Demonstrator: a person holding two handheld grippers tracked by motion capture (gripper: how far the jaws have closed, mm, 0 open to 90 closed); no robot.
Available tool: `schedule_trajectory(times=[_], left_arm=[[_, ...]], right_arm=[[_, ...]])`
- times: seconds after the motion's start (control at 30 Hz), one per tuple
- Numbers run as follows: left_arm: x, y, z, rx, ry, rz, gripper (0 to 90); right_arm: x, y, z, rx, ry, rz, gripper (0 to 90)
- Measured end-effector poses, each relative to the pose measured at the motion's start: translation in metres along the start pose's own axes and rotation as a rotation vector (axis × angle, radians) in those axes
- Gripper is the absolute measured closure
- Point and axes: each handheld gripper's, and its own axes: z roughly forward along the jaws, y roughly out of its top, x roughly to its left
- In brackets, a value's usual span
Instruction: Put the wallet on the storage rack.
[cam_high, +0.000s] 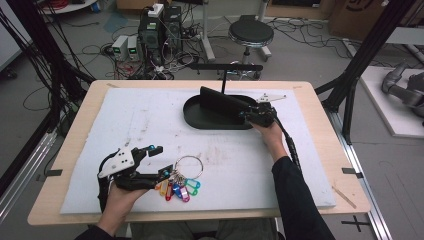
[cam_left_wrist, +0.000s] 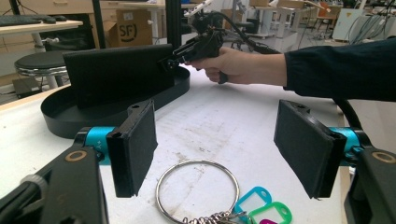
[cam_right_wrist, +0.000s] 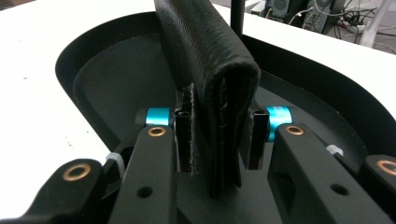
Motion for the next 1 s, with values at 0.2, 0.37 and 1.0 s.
schedule_trajectory(times=[0.2,0.37,1.0], left_arm=[[0.0,-0.001,-0.001,0.001,0.001,0.0,29.8],[0.001,-0.001,-0.001,0.006,0.004,0.004,29.8],[0.014,-0.009,0.007,0.049,0.038,-0.01,27.8]], right_arm=[[0.001,0.001,-0.002,0.014,-0.028,0.01,63.1],[0.001,0.004,-0.008,0.034,-0.064,0.042,43.9],[0.023,0.002,-0.113,-0.088,0.01,0.029,33.2]])
